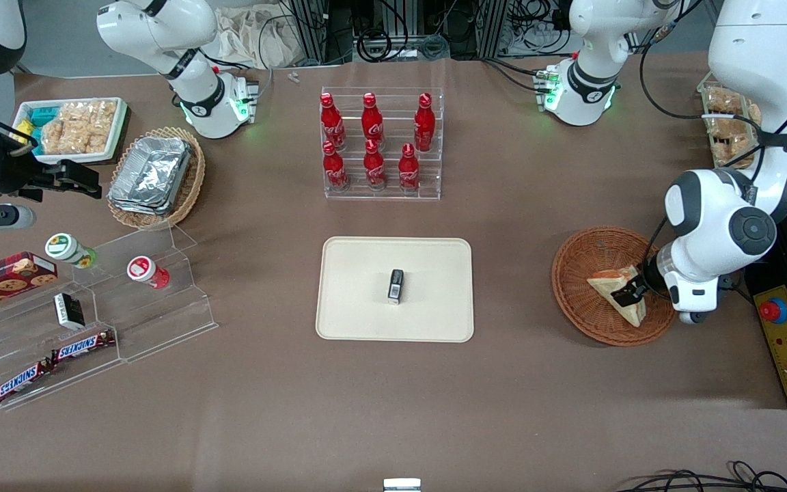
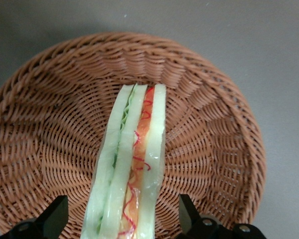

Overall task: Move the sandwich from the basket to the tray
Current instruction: 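Lower the left gripper and close it on the wrapped sandwich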

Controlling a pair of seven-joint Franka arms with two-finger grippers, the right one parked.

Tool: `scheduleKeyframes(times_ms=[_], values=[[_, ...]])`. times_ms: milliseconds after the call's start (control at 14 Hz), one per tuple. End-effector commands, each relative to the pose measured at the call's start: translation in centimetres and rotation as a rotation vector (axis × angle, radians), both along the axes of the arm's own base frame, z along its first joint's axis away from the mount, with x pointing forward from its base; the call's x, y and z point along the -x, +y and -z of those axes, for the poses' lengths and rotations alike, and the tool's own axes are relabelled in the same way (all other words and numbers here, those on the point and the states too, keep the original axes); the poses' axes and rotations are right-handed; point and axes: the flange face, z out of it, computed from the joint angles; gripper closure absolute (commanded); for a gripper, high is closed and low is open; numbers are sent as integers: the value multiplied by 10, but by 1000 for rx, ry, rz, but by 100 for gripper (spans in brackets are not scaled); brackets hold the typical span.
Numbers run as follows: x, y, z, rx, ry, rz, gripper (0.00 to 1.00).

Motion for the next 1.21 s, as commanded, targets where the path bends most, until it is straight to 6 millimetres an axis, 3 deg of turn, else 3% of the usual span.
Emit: scheduleKeyframes(times_ms=[0,71,143,286,357,429,500,643,857,1000,1143], values=[[3,-2,15,-8,-6,-31,1],[3,-2,15,-9,-4,-29,17],[3,-2,13,-10,-4,-24,27],[6,-8,13,-19,14,21,67],[6,-8,13,-41,21,44,75],[8,-7,13,-64,38,71,91],[9,-10,10,-77,70,86,100],[5,-21,-10,-86,95,97,100],[-3,-37,-62,-109,155,125,100],[-12,-61,-99,-112,188,151,100],[-17,-105,-144,-101,183,221,100]])
